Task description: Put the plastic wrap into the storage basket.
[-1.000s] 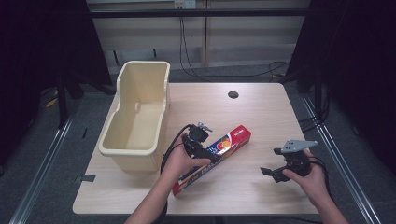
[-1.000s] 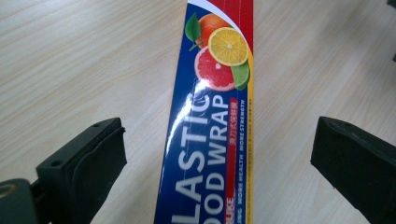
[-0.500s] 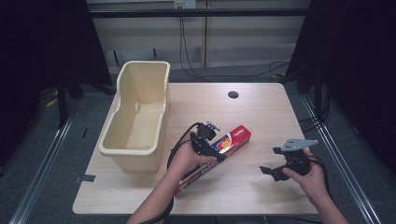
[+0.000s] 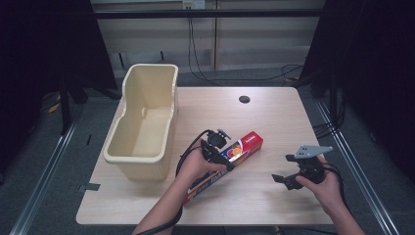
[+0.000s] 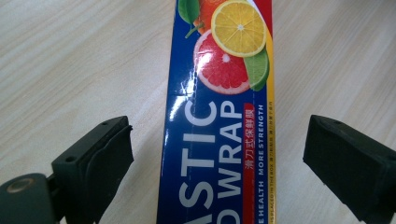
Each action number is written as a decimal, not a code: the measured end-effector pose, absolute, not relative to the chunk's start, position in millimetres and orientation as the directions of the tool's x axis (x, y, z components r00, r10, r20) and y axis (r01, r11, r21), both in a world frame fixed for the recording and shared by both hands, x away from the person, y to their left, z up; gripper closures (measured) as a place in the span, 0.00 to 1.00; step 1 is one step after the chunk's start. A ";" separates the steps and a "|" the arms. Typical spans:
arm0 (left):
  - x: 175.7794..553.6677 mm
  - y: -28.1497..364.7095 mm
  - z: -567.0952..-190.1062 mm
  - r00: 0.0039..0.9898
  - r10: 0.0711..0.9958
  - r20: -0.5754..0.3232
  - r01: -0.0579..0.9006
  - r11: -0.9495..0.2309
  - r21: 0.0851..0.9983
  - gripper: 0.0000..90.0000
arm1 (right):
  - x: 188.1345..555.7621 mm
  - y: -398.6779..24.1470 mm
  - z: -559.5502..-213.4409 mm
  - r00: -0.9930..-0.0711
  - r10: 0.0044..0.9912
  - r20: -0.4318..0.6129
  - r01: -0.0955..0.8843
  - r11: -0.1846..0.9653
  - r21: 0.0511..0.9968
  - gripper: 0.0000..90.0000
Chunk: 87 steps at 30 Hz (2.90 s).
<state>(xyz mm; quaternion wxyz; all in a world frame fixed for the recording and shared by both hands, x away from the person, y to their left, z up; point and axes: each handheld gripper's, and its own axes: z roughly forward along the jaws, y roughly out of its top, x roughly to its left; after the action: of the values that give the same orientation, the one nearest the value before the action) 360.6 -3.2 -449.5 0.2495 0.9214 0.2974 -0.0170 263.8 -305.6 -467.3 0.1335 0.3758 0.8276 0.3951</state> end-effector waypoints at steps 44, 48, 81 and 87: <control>364.2 -17.5 -452.8 0.780 0.601 -0.174 0.626 -0.741 0.245 0.44 | 261.3 -307.3 -467.7 -0.685 0.725 0.069 0.515 0.415 0.750 0.05; 364.1 -15.1 -446.2 0.765 0.608 -0.210 0.643 -0.733 0.223 0.45 | 262.0 -307.7 -468.0 -0.688 0.723 0.070 0.513 0.416 0.751 0.05; 372.6 13.1 -373.4 0.682 0.682 -0.265 0.732 -0.644 0.224 0.45 | 265.6 -301.9 -467.7 -0.704 0.707 0.071 0.505 0.427 0.750 0.03; 375.6 18.7 -362.4 0.674 0.688 -0.268 0.738 -0.636 0.224 0.45 | 265.7 -301.5 -468.1 -0.707 0.704 0.070 0.501 0.428 0.752 0.03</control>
<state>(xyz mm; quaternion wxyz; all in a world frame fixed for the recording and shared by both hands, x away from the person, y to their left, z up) 375.6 18.7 -362.4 0.1590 0.9010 0.3959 -0.0790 265.7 -301.5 -468.1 0.1286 0.3607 0.8351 0.3949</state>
